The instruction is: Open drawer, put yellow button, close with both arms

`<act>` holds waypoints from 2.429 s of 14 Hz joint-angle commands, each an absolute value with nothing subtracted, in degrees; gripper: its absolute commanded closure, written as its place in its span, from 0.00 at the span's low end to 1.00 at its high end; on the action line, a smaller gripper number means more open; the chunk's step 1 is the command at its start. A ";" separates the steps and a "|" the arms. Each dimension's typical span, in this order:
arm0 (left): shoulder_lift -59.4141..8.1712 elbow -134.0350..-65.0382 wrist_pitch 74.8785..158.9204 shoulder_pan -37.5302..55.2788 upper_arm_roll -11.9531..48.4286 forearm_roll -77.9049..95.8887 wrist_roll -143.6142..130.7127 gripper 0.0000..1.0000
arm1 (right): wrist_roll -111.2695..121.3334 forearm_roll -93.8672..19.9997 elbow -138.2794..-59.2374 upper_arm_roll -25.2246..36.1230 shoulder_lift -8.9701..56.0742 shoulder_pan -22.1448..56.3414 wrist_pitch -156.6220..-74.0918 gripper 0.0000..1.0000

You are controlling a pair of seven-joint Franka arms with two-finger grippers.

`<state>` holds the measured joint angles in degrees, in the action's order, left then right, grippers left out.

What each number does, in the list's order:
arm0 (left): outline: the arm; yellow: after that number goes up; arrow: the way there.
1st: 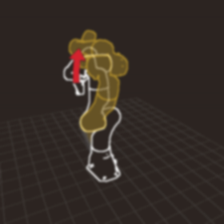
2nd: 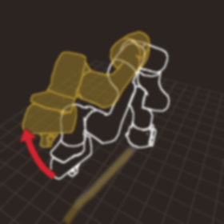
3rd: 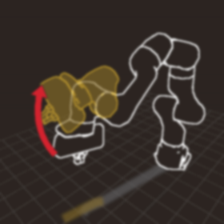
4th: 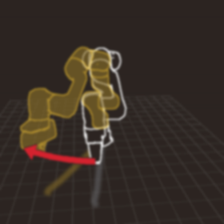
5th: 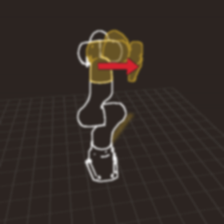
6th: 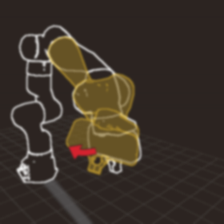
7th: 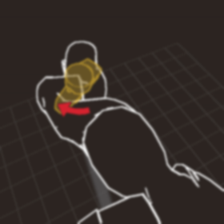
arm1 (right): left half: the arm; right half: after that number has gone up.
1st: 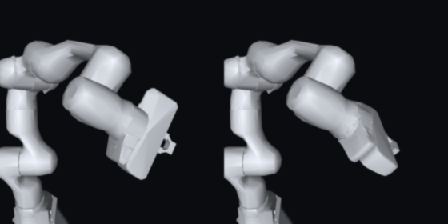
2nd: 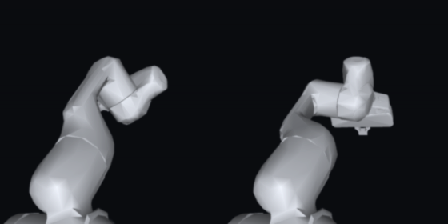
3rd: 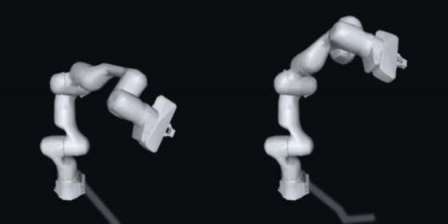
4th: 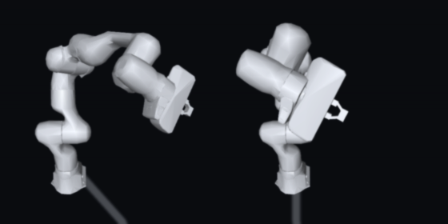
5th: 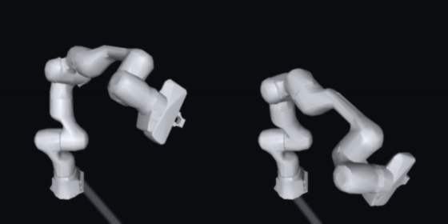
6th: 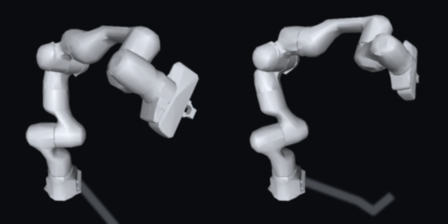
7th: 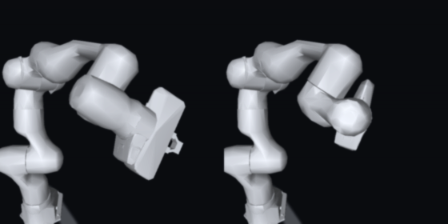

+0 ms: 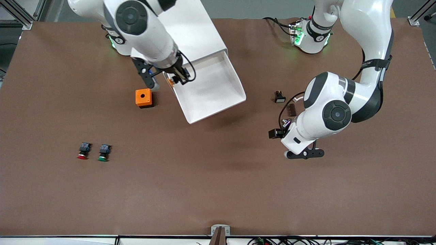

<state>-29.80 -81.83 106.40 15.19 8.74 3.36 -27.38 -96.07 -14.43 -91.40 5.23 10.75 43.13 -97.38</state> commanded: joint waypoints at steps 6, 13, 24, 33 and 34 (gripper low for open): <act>-31.20 -81.83 111.44 15.82 8.26 -2.54 -36.38 0.00 | -101.95 -15.21 -91.23 6.06 18.01 47.11 -107.04 0.73; -31.29 -82.09 114.96 17.22 8.88 -2.55 -47.53 0.00 | -101.95 -15.21 -91.23 6.07 21.36 48.34 -110.83 0.66; -31.03 -82.18 114.96 23.11 8.96 -2.55 -56.24 0.00 | -101.60 -15.03 -85.54 6.94 19.08 47.12 -105.94 0.00; -32.69 -82.18 114.96 31.72 9.23 -1.67 -62.93 0.00 | -65.98 -14.24 -76.46 7.47 9.77 26.92 -77.01 0.00; -33.13 -82.09 115.13 32.42 9.23 -1.58 -63.10 0.00 | -59.22 -13.89 -76.46 7.47 9.06 23.59 -75.34 0.00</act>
